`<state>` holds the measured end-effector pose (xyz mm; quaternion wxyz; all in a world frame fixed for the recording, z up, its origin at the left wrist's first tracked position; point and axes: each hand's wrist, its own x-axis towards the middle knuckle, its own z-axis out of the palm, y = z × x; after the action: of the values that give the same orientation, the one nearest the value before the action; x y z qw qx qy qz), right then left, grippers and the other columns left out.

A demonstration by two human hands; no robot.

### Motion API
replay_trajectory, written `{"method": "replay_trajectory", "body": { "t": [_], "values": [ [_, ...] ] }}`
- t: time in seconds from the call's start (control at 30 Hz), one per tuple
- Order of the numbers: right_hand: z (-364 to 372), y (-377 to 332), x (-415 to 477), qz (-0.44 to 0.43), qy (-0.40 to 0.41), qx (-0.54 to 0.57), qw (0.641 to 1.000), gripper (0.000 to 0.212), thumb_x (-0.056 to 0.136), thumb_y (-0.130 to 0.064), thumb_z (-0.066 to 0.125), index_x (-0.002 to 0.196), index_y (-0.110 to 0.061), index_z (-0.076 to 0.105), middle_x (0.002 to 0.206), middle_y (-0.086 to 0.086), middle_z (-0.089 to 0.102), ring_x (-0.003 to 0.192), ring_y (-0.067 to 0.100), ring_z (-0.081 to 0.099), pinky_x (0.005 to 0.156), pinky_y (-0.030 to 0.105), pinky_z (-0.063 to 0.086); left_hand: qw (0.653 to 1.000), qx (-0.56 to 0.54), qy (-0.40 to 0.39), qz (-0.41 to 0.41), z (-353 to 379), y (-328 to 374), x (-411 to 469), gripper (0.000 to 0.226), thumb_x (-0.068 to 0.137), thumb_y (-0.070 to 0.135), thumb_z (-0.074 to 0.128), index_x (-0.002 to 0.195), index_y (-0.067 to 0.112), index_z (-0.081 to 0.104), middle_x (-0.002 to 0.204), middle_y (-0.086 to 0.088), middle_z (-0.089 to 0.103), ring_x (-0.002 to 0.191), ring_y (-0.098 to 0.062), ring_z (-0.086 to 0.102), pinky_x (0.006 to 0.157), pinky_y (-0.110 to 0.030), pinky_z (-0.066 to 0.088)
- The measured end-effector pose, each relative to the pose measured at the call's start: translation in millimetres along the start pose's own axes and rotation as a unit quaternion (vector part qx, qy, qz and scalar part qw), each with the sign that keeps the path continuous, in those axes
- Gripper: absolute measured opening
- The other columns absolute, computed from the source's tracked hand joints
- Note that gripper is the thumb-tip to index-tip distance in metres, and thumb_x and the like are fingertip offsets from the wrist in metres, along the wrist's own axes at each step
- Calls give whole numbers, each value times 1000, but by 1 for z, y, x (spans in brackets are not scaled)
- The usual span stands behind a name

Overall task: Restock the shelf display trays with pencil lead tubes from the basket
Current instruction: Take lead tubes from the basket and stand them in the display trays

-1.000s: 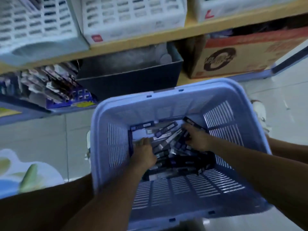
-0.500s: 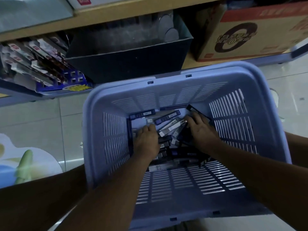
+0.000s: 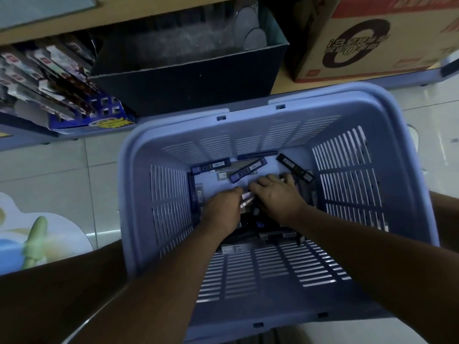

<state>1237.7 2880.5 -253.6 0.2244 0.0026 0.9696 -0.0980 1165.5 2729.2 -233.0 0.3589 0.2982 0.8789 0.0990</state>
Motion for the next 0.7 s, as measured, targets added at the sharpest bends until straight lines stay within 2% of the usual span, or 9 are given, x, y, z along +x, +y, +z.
{"method": "replay_trajectory", "body": {
  "t": [0.1,0.23,0.3,0.37,0.43,0.5,0.53,0.6,0.7],
  "values": [
    [-5,3,3,6,-34,38,999,47,83,-32,70,125,-18,53,114,7,60,106,30,59,88,46,40,997,-77,-11,-27,-9,-1,-1,44,89,7,57,127,25,45,104,-7,64,92,-25,61,74,-34,52],
    [-25,22,-4,1,-82,111,990,40,99,-27,47,135,-12,40,115,15,59,97,35,60,68,36,42,960,-251,-71,-97,-28,1,7,51,88,16,66,134,19,45,108,-1,62,91,-15,59,71,-21,46],
    [-38,30,-8,12,-118,141,983,30,101,-28,44,123,-9,48,107,17,65,92,35,63,65,34,39,957,-244,-109,-110,-37,-1,8,38,88,16,66,125,8,60,111,-9,66,93,-21,62,77,-25,47],
    [-56,33,-12,74,-127,223,964,21,100,-33,49,93,-14,54,93,15,64,91,33,63,67,33,39,956,-239,-122,-117,-48,-3,4,32,87,15,69,117,6,67,107,-10,69,91,-23,64,74,-23,44],
    [-78,31,-13,149,-104,361,915,28,98,-34,55,81,-12,56,80,12,59,83,29,61,72,36,47,959,-233,-130,-98,-64,3,-1,33,83,16,73,115,9,68,108,-5,69,94,-18,64,77,-20,45],
    [-105,24,-13,187,-105,520,827,24,96,-32,60,97,-8,63,86,12,65,84,27,64,77,47,58,965,-217,-135,-53,-86,19,-8,34,81,15,75,113,11,67,106,0,68,93,-15,63,83,-22,48],
    [-119,20,-14,181,-127,579,784,25,95,-31,61,105,-9,64,95,13,69,92,27,67,77,49,59,968,-213,-131,-28,-99,29,-13,34,80,13,76,111,11,64,101,1,67,92,-15,62,85,-25,50],
    [-146,15,-19,133,-194,633,738,23,94,-26,62,110,-10,64,107,14,71,103,30,67,81,49,58,975,-190,-115,25,-125,50,-24,41,75,10,79,104,15,51,92,4,63,89,-15,62,82,-29,53],
    [-180,14,-34,56,-281,681,674,15,93,-15,59,105,-9,65,98,14,72,92,29,70,84,48,55,983,-123,-101,95,-161,69,-44,56,67,18,86,102,16,42,89,4,61,87,-15,63,79,-33,54]
  ]
}}
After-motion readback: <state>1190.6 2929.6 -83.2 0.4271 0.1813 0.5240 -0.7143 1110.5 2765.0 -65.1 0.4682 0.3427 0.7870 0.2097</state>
